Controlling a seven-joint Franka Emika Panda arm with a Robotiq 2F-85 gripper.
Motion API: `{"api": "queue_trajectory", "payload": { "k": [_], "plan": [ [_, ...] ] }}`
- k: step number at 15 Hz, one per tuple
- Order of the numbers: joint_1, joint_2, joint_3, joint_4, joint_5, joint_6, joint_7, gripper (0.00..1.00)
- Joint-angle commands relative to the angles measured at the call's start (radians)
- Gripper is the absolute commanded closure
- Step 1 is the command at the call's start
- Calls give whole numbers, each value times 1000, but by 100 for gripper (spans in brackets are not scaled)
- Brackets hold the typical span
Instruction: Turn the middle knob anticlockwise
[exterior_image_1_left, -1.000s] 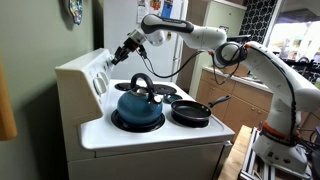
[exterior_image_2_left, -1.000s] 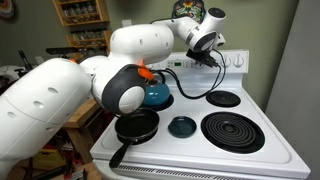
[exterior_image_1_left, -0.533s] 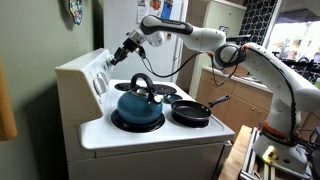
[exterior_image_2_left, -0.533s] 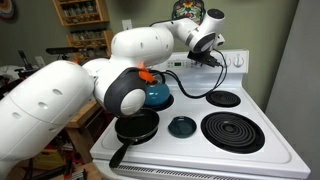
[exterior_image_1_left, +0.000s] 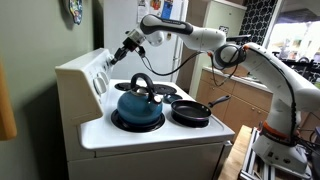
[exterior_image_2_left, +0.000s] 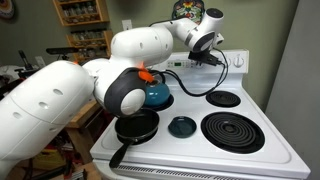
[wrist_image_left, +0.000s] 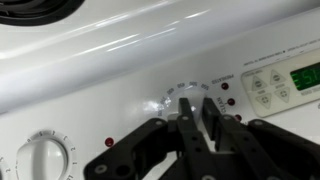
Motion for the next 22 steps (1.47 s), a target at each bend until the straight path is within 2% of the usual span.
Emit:
{"api": "queue_trajectory", "payload": {
  "k": [1, 12, 16, 17, 19, 22],
  "plan": [
    [15, 23, -8, 38, -30, -25, -47, 87],
    [55, 17, -42, 47, -154, -49, -159, 87],
    [72, 19, -61, 57, -202, -47, -173, 82],
    [73, 20, -60, 60, -206, -43, -183, 57],
    [71, 9, -56, 57, -203, -57, -177, 53],
    [64, -17, -54, 39, -194, -127, -143, 31]
  ]
}}
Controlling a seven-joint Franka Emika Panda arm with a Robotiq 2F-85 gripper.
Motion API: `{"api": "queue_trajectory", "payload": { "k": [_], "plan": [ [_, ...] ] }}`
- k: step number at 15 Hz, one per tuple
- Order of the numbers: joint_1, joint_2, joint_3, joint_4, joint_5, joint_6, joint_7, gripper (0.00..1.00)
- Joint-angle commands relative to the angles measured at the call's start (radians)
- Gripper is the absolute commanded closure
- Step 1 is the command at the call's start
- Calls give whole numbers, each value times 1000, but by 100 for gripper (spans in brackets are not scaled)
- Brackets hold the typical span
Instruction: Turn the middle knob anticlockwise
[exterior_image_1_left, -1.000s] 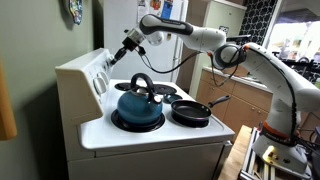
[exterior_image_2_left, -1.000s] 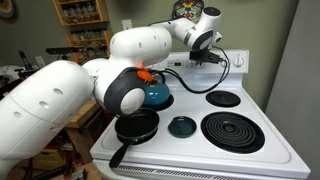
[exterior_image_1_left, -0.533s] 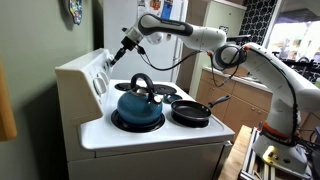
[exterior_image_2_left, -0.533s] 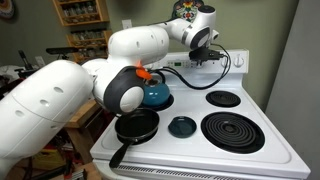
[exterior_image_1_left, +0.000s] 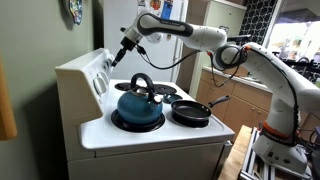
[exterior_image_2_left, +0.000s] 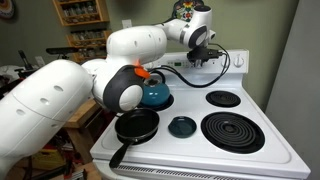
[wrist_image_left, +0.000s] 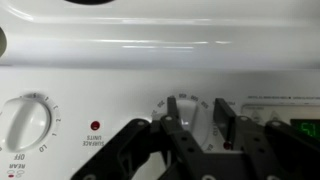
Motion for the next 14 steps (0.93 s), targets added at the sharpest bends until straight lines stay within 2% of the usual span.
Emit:
{"api": "queue_trajectory", "payload": {
  "k": [1, 4, 10, 14],
  "plan": [
    [3, -23, -15, -3, -15, -82, 29, 24],
    [14, -51, -23, -7, -21, -101, 58, 2],
    [59, -135, -49, -35, -28, -91, 235, 0],
    [67, -206, -90, -74, -30, -123, 461, 0]
  ]
}}
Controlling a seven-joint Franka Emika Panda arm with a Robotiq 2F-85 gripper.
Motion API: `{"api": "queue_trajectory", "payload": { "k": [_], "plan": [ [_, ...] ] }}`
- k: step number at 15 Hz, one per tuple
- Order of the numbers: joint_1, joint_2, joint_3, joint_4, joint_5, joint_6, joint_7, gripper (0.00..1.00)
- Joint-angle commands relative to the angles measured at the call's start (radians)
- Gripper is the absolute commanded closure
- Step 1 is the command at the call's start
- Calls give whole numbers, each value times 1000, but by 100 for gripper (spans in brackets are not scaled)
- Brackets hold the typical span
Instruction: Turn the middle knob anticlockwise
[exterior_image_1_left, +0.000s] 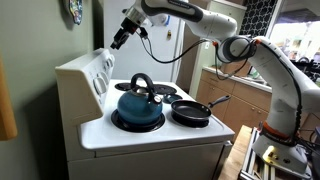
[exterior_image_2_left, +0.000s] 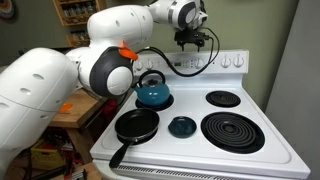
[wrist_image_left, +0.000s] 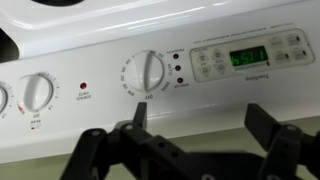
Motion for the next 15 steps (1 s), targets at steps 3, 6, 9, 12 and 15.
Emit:
{"api": "queue_trajectory", "payload": {
  "k": [3, 6, 9, 12, 15],
  "plan": [
    [-2, -132, -74, -103, -22, -42, 278, 0],
    [6, -204, -112, -159, -30, -44, 373, 0],
    [17, -290, -142, -251, -51, -54, 449, 0],
    [29, -396, -158, -383, -72, -129, 512, 0],
    [41, -488, -167, -504, -104, -187, 569, 0]
  ]
}}
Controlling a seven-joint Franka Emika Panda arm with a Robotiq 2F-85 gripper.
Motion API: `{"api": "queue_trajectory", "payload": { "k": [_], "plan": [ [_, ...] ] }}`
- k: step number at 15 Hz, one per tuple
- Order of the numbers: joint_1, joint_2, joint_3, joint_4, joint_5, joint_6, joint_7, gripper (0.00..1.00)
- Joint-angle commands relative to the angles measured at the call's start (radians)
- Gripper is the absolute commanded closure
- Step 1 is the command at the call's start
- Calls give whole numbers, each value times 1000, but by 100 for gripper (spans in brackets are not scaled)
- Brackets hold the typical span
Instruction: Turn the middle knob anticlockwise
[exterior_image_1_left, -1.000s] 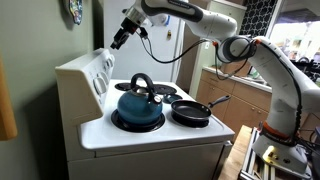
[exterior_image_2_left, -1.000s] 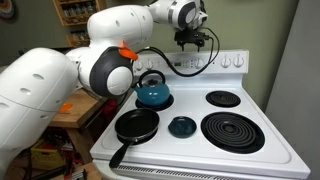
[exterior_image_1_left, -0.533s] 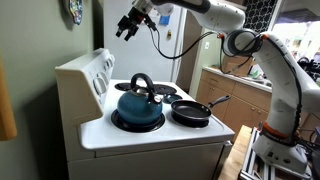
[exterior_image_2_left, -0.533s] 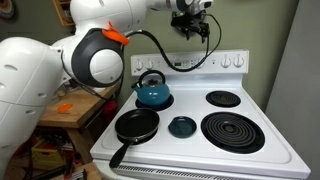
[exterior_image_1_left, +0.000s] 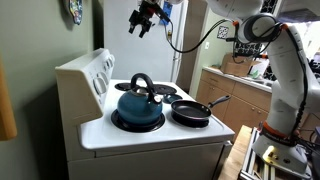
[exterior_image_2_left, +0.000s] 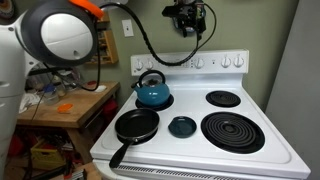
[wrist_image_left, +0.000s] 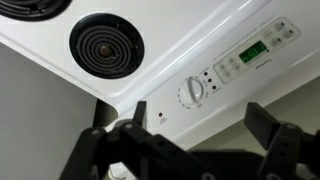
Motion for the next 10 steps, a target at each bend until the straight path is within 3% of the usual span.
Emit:
{"api": "queue_trajectory", "payload": {
  "k": [1, 10],
  "plan": [
    [28, -172, -25, -241, -57, -53, 88, 0],
    [44, -425, -12, -605, -183, -11, 224, 0]
  ]
}}
